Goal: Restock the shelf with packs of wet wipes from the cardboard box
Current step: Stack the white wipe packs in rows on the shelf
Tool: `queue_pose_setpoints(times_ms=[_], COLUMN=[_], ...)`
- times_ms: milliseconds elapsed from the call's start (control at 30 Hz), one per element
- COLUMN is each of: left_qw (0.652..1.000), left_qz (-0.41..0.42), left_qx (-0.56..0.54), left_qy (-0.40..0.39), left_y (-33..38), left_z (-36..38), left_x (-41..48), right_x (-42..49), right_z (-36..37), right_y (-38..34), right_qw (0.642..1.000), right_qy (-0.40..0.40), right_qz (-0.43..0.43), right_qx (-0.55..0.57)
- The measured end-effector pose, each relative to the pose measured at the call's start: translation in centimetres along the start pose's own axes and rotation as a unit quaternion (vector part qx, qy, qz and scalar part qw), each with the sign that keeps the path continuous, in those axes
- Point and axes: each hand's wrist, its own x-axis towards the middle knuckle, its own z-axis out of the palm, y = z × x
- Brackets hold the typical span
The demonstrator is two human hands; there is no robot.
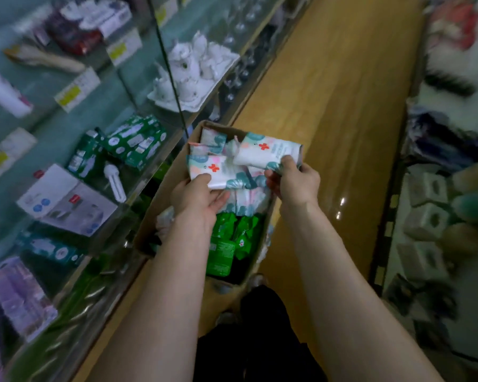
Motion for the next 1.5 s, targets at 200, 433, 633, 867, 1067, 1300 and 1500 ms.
queue_pose_setpoints(times_ms=[200, 433, 633, 867, 1067, 1300, 1500], left_qw=[0.992, 0.967, 0.939, 0.895, 0.855, 0.812, 0.743], left_qz=[0.01, 0.012, -0.018, -0.073, -0.113, -0.167, -0.204], left_qx=[0.008, 0.039, 0.068, 0.098, 0.128, 0.186, 0.232], left_qy=[-0.123, -0.25, -0.336, -0.43, -0.491, -0.526, -0.594], left_y=[-0.4, -4.3, -10.9, -19.7, -26.8, -35.0, -39.9], left_z=[5.9, 14.0, 21.4, 28.8, 33.0, 37.1, 40.3], left_x=[-7.1, -16.5, -25.3, -34.5, -41.2, -47.2, -50.2], right_x=[-5.2, -9.0, -11.5, -13.4, -15.0, -16.9, -16.8], right_z=[-6.1, -16.9, -28.2, -41.4, -50.8, -59.4, -64.9], right_y=[-5.5, -11.4, -15.7, -18.7, -19.5, -19.8, -20.0], right_qw=[0.987, 0.957, 0.923, 0.875, 0.839, 0.778, 0.718], right_qy=[0.027, 0.111, 0.182, 0.252, 0.313, 0.396, 0.444], right_qz=[-0.056, -0.152, -0.226, -0.294, -0.316, -0.342, -0.354], right_qx=[0.149, 0.22, 0.253, 0.291, 0.313, 0.348, 0.403])
